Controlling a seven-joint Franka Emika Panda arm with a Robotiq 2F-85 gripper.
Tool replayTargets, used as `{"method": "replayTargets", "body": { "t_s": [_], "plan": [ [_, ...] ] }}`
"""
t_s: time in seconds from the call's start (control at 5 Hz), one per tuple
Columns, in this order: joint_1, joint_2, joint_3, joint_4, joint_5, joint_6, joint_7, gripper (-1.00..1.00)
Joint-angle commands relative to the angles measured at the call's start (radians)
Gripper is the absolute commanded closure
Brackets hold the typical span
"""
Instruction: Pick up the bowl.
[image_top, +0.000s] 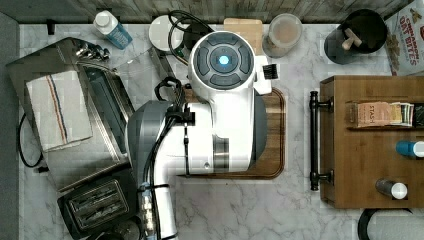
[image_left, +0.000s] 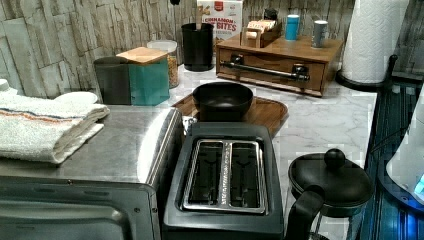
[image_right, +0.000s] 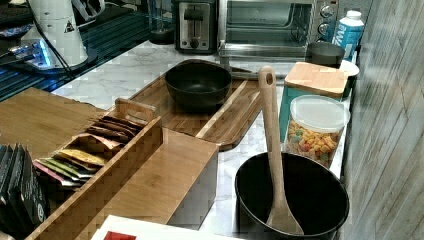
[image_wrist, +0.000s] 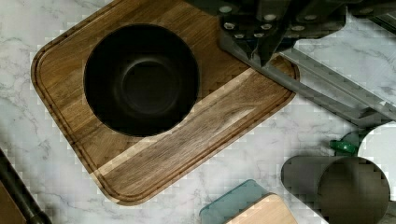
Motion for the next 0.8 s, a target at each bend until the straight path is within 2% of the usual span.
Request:
{"method": "replayTargets", "body": {
  "t_s": [0.2,0.4,0.8],
  "plan": [
    [-0.039,-0.051,-0.029,-0.110,0.087,0.061,-0.039,1.00],
    [-0.075,-0.125,-0.065,-0.226,0.132,0.118,-0.033,1.00],
    [-0.107,-0.271,-0.146,-0.435,0.098,0.226,0.009,1.00]
  ]
}}
